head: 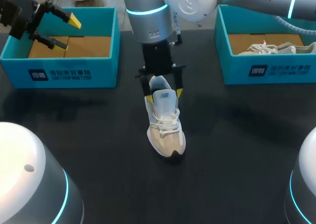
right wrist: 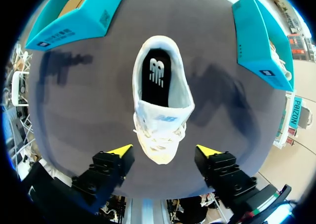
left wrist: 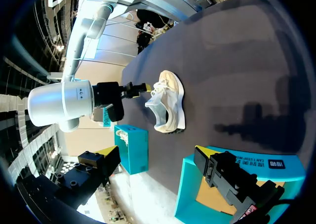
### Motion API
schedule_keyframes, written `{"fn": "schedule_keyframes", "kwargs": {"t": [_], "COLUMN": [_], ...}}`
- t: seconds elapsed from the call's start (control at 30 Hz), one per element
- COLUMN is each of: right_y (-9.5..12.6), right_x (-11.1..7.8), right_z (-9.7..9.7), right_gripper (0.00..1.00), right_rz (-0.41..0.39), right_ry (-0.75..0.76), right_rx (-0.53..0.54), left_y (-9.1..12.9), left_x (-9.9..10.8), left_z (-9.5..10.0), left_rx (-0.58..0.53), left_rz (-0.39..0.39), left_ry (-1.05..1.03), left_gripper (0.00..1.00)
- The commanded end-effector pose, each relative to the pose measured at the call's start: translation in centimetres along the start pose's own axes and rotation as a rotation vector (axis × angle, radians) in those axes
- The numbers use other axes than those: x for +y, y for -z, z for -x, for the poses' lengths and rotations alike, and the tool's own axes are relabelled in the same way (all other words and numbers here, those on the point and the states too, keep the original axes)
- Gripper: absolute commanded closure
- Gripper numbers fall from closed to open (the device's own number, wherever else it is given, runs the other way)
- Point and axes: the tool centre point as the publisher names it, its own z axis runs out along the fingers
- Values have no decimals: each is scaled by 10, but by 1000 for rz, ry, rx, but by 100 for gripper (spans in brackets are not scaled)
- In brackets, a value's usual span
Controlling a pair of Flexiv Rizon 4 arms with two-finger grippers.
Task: Take the shoe out of the shoebox, open the shoe tongue, remove and reinsert the insole, then place the shoe into the shoebox
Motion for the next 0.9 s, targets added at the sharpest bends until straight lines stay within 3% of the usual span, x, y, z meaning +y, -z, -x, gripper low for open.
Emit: {"fn": "schedule_keyframes", "kwargs": {"t": [0.03,0.33,0.77,0.9], "right_y": [-8,-22,-42,-46], "right_x": [-8,-4,50,57], "right_z": [1,1,7,5], "right_gripper": [77,77,70,69], "right_rz": [9,5,33,40], "right_ry": [-7,-11,63,92], "right_rx": [13,36,68,82], "left_y": [0,0,0,0], "left_x": [-1,-1,-1,-1], "left_z": [0,0,0,0], "left_rx": [3,3,3,3], "left_rz": [2,2,2,2], "left_ry": [0,0,0,0], "left_gripper": [0,0,0,0]}}
